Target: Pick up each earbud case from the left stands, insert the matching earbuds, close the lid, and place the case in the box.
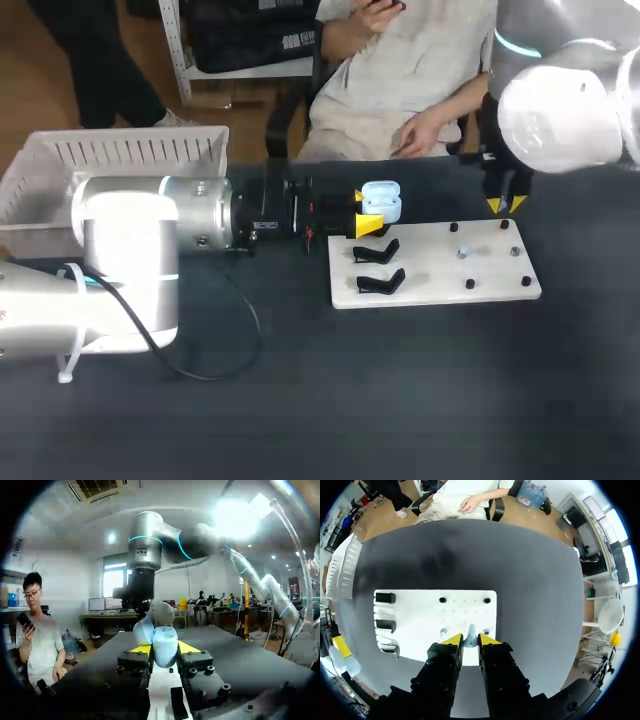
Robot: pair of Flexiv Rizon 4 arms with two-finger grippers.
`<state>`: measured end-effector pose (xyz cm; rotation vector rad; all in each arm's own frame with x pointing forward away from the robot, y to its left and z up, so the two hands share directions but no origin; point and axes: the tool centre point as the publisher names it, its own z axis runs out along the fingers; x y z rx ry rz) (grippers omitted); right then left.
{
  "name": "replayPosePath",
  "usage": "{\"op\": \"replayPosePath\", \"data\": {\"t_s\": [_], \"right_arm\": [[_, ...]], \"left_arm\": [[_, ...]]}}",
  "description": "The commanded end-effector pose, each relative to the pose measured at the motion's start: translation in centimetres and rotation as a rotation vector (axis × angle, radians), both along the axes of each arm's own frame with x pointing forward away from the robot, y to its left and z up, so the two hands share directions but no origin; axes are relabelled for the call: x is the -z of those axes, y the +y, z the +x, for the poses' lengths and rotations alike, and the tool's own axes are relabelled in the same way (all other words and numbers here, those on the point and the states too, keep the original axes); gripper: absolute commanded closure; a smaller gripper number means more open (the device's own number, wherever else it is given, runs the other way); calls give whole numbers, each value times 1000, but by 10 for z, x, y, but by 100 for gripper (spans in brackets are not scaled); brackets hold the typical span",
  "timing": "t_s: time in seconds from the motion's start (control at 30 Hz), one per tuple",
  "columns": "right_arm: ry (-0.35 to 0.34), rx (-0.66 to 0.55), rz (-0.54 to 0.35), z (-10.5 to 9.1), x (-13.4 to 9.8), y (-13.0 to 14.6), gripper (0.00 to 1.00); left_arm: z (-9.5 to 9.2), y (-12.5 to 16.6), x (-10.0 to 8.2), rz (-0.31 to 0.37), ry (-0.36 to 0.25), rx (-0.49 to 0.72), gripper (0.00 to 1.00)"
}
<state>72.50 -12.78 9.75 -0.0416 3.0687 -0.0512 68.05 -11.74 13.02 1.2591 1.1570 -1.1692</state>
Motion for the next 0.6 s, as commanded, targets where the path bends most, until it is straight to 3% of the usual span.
{"op": "replayPosePath", "data": {"t_s": [0.03, 0.27, 0.6], "right_arm": [[-34, 36, -10, -49, -36, 19, 100], [-22, 84, 6, -89, -74, 52, 100], [-36, 90, 9, -125, -106, 101, 100]], "left_arm": [[-2, 0, 1, -3, -4, -9, 100], [-2, 0, 1, -3, -4, -9, 100], [-2, 0, 1, -3, -4, -9, 100]]}}
